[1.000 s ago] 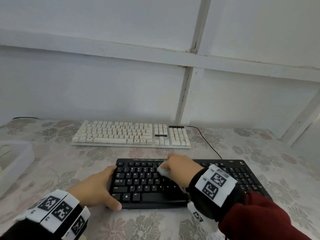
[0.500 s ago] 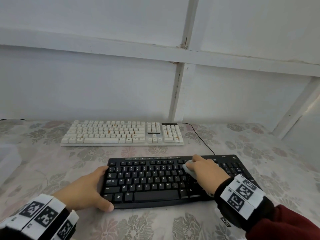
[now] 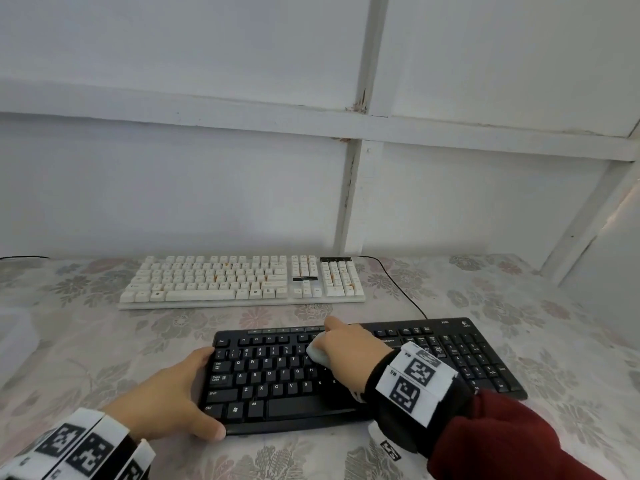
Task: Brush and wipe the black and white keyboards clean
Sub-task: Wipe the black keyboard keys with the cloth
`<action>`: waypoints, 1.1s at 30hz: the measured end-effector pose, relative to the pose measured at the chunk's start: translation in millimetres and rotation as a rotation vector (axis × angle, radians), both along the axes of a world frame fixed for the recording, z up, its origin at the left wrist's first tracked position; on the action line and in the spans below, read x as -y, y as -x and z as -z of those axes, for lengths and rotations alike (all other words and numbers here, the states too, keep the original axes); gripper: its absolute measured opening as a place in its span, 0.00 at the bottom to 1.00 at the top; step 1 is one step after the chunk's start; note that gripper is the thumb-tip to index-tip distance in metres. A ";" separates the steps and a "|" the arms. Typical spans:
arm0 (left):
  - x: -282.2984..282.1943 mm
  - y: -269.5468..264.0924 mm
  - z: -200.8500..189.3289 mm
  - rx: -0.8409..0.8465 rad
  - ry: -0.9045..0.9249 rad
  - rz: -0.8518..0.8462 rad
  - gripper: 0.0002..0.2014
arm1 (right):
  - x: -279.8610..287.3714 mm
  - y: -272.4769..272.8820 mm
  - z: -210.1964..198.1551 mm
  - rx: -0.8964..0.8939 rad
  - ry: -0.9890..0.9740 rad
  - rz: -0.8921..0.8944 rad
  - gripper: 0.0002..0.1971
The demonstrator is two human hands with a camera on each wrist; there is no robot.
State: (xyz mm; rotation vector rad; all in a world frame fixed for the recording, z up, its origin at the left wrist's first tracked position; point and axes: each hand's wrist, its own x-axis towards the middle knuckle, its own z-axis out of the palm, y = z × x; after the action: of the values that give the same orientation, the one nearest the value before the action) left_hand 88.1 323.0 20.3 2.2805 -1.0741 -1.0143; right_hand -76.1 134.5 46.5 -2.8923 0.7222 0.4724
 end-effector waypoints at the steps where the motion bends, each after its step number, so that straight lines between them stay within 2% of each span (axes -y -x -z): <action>1: 0.1 0.1 -0.2 0.001 0.000 0.001 0.55 | 0.4 1.7 -1.3 -0.015 0.022 -0.022 0.20; 5: 0.0 0.0 0.5 -0.002 -0.013 0.000 0.57 | 14.3 27.5 1.9 0.016 0.082 0.006 0.15; 13: -0.1 1.3 0.4 -0.004 -0.013 -0.004 0.57 | 53.4 62.3 33.1 0.160 0.134 0.129 0.08; 19: 0.4 2.3 -0.6 -0.002 -0.010 -0.008 0.57 | 60.8 72.5 28.3 0.133 0.182 0.219 0.18; 21: 0.3 1.9 0.2 0.004 -0.011 -0.011 0.57 | 70.5 75.2 24.8 0.102 0.161 0.253 0.15; 23: 0.3 1.2 1.4 -0.001 -0.007 -0.014 0.57 | 82.7 77.1 14.8 0.053 0.126 0.311 0.07; 25: 0.5 0.3 2.3 -0.015 0.001 -0.012 0.57 | 91.5 79.6 5.3 0.077 0.147 0.348 0.09; 27: 0.4 -1.2 2.9 -0.019 0.005 -0.007 0.57 | 91.1 84.3 3.9 0.123 0.156 0.344 0.13; 33: 1.0 -3.1 7.0 -0.013 0.024 -0.017 0.57 | 80.8 103.2 20.6 0.156 0.161 0.264 0.08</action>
State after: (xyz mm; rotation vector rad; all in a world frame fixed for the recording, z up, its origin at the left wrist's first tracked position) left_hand 91.2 322.0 13.3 2.2574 -1.0548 -1.0028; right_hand -179.3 53.7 25.9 -2.8725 1.1415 0.1622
